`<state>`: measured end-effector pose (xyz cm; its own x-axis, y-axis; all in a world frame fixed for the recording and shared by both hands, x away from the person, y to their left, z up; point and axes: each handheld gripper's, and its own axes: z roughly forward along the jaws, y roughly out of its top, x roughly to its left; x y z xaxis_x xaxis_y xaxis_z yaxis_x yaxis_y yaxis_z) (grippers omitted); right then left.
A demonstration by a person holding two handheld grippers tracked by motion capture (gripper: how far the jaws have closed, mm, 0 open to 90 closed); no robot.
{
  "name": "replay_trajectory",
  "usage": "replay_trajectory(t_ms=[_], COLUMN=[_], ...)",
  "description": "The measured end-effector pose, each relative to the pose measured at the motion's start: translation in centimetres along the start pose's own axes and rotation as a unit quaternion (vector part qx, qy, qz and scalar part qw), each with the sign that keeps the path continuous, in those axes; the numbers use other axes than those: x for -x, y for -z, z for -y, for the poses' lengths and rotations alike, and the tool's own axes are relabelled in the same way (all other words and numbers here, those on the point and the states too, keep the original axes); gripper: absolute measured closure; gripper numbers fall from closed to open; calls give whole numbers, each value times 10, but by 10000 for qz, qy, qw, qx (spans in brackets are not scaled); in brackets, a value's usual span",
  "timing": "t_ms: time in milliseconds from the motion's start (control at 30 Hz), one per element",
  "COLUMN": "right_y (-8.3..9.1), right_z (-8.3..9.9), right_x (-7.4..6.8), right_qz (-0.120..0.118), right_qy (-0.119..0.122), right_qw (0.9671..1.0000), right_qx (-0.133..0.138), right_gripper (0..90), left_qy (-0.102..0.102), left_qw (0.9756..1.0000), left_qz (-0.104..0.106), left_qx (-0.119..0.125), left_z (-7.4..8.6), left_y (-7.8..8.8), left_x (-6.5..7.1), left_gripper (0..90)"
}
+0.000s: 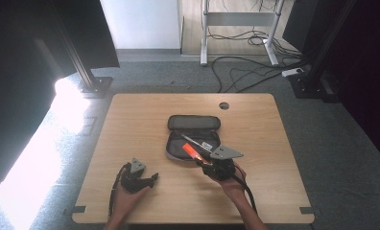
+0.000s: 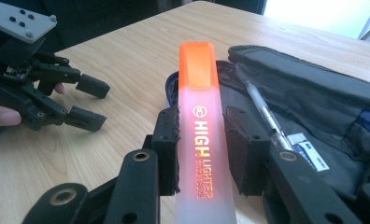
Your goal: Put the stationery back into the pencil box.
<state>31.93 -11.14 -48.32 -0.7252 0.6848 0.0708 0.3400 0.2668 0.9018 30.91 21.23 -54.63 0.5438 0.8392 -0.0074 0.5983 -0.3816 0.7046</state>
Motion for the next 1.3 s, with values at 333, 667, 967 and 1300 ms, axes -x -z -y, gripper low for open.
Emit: replay_trajectory(t_ms=[333, 667, 967, 1300], right_y=[-6, -15, -29, -45], right_z=[-6, -12, -17, -19], right_x=[11, 17, 20, 27], right_qz=[46, 73, 99, 134], right_qy=[-7, -6, 32, 45], right_qw=[10000, 9998, 9995, 9990], right_qx=[-85, -160, -307, -425], right_gripper=[661, 661, 661, 661], left_qy=[1, 4, -4, 4], left_qw=[10000, 10000, 10000, 10000], left_qz=[4, -3, -1, 1], left_qx=[0, -2, 0, 0], left_z=[0, 0, 0, 0], left_y=[0, 0, 0, 0], left_x=[0, 0, 0, 0], left_gripper=[316, 316, 316, 316])
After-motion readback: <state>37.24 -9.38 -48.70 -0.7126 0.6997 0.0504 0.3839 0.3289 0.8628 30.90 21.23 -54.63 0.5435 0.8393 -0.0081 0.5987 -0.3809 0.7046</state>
